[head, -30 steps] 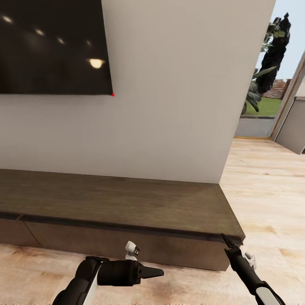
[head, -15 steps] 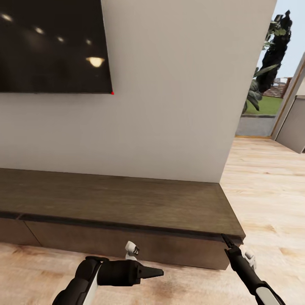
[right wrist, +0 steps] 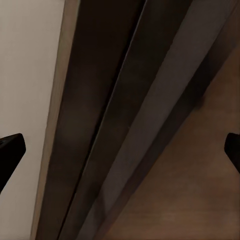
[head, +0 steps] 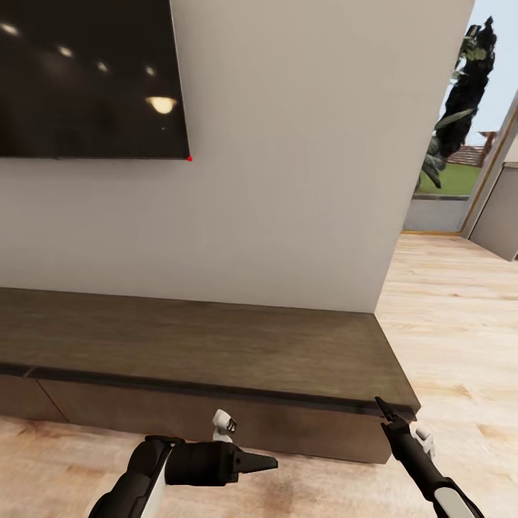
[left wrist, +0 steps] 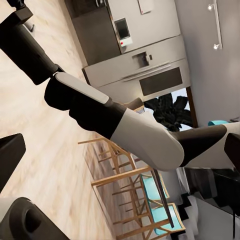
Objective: Place each of the two pumpkins and all three candles from the living room inside a cabinet in the living room (use any cabinet), then make sure every cabinet is closed, and position the cauldron so it is next to a table in the living room.
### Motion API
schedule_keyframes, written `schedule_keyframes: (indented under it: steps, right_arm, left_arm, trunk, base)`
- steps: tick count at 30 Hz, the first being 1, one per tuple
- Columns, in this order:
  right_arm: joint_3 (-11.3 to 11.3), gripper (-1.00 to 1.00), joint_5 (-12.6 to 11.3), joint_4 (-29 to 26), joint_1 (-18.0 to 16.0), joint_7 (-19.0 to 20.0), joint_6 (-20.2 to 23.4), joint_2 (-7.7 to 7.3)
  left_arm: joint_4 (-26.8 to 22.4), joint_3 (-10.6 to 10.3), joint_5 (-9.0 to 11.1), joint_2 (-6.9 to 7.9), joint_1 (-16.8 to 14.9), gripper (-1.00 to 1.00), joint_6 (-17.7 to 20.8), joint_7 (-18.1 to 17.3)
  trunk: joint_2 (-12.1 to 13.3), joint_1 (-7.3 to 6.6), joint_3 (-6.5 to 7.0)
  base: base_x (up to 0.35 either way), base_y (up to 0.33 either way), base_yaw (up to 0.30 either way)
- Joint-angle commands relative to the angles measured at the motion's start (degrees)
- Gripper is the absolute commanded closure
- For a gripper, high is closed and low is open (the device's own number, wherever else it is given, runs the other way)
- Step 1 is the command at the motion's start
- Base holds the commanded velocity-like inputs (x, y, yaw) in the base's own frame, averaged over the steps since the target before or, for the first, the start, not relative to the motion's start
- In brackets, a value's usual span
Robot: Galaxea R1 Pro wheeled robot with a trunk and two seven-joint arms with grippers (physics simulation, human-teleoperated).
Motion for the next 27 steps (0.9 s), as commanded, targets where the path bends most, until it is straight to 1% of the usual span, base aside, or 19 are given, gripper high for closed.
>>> schedule_keyframes:
  steps: [1, 8, 27]
  right_arm:
    - [-0.1, -1.00, -0.6, 0.0, 0.0, 0.2, 0.6, 0.04]
    - [-0.1, -1.00, -0.6, 0.0, 0.0, 0.2, 0.6, 0.26]
    - [-0.1, -1.00, -0.6, 0.2, 0.0, 0.2, 0.6, 0.29]
  left_arm:
    - [0.0, 0.0, 0.1, 0.01, 0.0, -1.00, 0.6, -0.1]
    - [0.0, 0.0, 0.1, 0.01, 0.0, -1.00, 0.6, -0.1]
    - [0.0, 0.0, 0.0, 0.01, 0.0, -1.00, 0.6, -0.1]
  trunk:
    - [0.0, -0.01, -0.05]
    - [0.0, -0.01, -0.05]
    - [0.0, -0.01, -0.05]
  base:
    - [0.011, 0.000, 0.000]
    - [0.003, 0.000, 0.000]
    - [0.000, 0.000, 0.000]
